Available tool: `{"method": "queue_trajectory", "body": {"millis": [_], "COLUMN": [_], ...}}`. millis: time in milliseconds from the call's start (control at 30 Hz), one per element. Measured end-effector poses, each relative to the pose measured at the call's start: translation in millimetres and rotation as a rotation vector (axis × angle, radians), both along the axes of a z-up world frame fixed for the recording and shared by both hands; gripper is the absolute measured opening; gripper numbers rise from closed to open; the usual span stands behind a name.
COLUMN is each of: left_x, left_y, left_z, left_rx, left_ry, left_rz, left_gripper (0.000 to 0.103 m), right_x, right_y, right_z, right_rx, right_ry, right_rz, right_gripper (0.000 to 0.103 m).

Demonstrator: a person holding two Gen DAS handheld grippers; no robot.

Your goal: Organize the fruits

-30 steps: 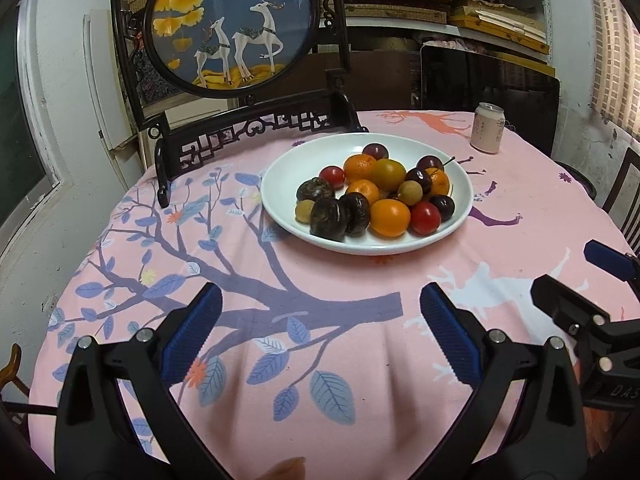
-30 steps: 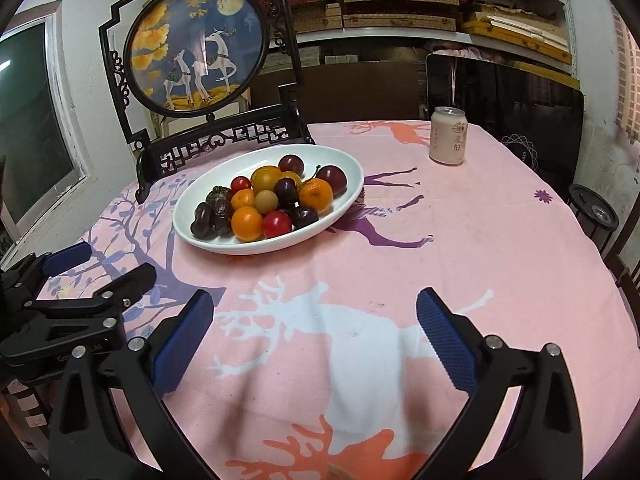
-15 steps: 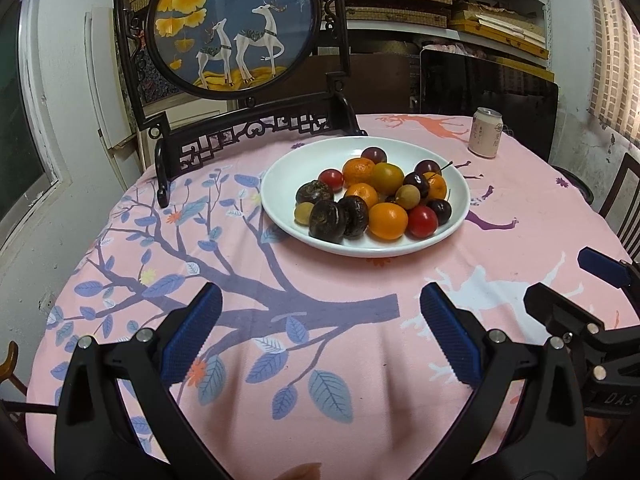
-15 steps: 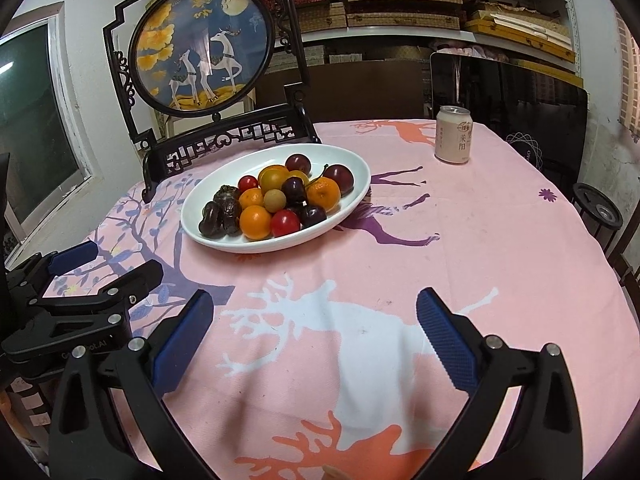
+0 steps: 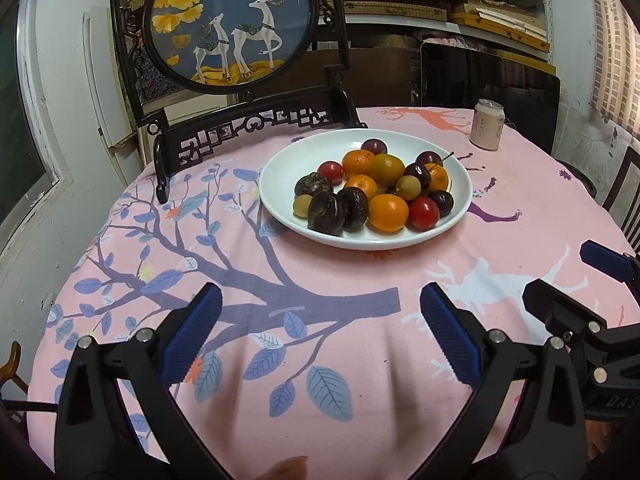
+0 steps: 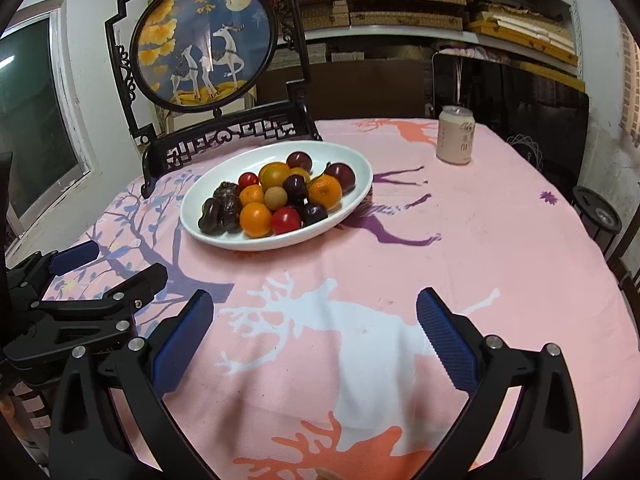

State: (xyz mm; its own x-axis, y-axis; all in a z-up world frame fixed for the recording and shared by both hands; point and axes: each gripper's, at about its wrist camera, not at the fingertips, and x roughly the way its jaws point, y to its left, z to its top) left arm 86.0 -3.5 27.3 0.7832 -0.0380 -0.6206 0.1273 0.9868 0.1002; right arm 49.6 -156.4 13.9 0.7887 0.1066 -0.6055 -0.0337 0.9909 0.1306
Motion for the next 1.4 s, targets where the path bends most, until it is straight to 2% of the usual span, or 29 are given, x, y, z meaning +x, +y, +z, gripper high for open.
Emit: {"method": "queue_trajectory", "body": {"millis": [400,1400], "left_x": [-0.2,-0.4], "left_y": [-1.9,-2.3], "left_z": [-1.5,-2.0], "left_rx": [0.001,0.002], "left_ry": [0.005,0.005], "left_rz": [-0.006,-0.005], "left_gripper": [0.101,0.101], "right_x": [2.9,2.4], "right_y": [-1.1,-0.6], "right_z": [-4.8,-3.9], "right_rx": [0.017,0.017], "right_ry": [0.033,0.027], "right_rz": [0.001,0.0], "right_gripper": [0.102,0.102]}}
